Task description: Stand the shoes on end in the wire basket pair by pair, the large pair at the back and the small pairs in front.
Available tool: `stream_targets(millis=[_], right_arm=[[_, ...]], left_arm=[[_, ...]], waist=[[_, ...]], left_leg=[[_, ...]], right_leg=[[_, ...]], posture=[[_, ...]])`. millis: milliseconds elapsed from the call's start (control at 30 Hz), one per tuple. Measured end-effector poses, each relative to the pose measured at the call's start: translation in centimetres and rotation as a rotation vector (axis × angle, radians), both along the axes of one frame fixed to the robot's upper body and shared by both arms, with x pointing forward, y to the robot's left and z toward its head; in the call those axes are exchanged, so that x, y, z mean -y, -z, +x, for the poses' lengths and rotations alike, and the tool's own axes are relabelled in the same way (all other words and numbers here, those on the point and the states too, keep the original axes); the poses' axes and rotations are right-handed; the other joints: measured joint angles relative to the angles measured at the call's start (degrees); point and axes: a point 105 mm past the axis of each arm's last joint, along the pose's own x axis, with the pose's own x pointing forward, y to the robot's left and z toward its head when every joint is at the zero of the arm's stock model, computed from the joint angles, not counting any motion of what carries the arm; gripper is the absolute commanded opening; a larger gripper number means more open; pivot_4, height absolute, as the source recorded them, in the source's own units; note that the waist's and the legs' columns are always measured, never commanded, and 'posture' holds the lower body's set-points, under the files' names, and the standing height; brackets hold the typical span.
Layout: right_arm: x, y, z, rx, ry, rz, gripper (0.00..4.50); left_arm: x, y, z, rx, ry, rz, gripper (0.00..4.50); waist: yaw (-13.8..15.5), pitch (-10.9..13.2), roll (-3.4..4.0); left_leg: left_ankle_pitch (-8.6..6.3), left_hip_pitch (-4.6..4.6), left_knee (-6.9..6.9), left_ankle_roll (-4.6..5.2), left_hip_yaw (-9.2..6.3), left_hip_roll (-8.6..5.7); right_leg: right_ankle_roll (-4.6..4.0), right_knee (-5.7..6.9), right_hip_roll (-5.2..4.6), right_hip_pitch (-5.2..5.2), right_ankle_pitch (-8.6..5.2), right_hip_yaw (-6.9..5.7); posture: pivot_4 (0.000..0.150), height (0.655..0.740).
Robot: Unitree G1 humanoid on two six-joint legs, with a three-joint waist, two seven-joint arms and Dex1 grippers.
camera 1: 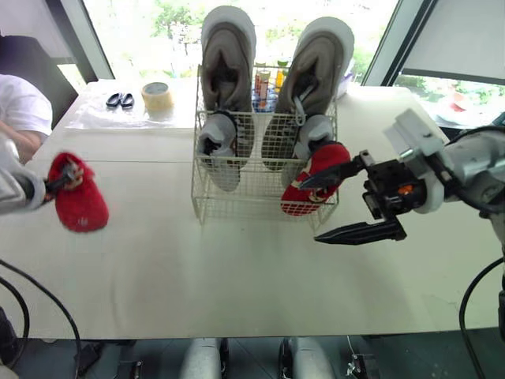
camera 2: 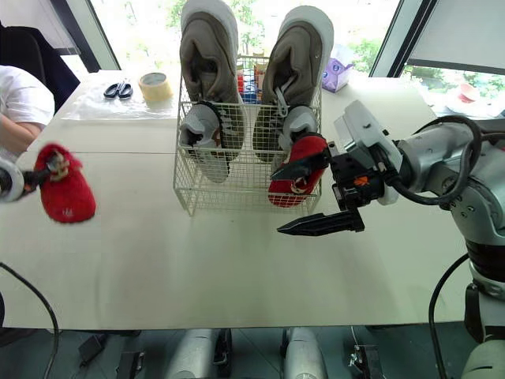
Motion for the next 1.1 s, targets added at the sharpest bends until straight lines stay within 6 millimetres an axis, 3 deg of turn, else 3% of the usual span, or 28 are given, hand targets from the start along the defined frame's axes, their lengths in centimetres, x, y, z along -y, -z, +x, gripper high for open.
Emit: stream_targets(millis=[100,233,433,500,700,933,1100], right_arm=[[0.3,0.0,0.7,0.006,0.011,-0.009,4.5],[0.8,-0.8,1.3,0.011,0.029,0.006,4.5],[1.2,-1.4,1.8,0.018,0.048,0.013,4.5],[1.3,-1.5,1.9,0.014,0.049,0.016,4.5],[1.5,-2.1,2.3,0.019,0.067,0.022,4.5],[1.8,-1.9,2.2,-0.005,0.074,0.002,4.5],[2.3,-1.9,2.1,-0.008,0.099,-0.026,4.5]], left_arm=[[3.4,-4.0,-0.1,0.255,0.115,0.096,0.04],[6.9,-6.3,-0.9,0.478,0.255,0.112,0.04],[13.4,-9.9,-5.6,0.886,0.526,0.047,0.04],[14.4,-9.6,-6.4,0.905,0.57,0.076,0.04],[17.3,-5.2,-5.5,0.799,0.686,0.048,0.04],[19.0,-2.0,-4.8,0.748,0.75,0.056,0.04],[19.1,0.0,-4.4,0.704,0.735,0.082,0.04]], waist=[[-0.1,0.0,0.01],[-0.4,0.0,0.03],[-0.1,0.0,0.02],[-0.1,0.0,0.05],[0.0,0.0,0.04],[0.0,0.0,0.05],[0.0,0.0,0.05]], left_leg=[[0.0,0.03,-0.01,0.0,0.07,-0.07],[0.04,0.04,-0.01,-0.06,0.07,0.04],[0.04,0.04,0.07,-0.04,0.04,0.03],[0.05,0.11,0.07,-0.03,0.06,0.02],[0.03,0.06,0.13,0.01,0.04,0.02],[0.04,0.06,0.13,0.01,0.05,0.03],[0.04,0.08,0.12,0.01,0.02,0.04]], right_leg=[[0.01,-0.01,0.06,0.0,0.0,0.01],[0.01,0.01,0.24,-0.01,0.0,0.01],[0.01,-0.01,0.21,0.07,0.01,0.01],[0.01,0.01,0.22,0.12,0.01,0.01],[-0.01,0.02,0.33,0.15,0.01,0.0],[-0.01,0.01,0.35,0.14,0.01,0.0],[-0.01,0.01,0.36,0.14,0.01,0.0]], posture=[[0.15,0.6675],[0.15,0.6675],[0.15,0.6675],[0.15,0.6675],[0.15,0.6675],[0.15,0.6675],[0.15,0.6675]])
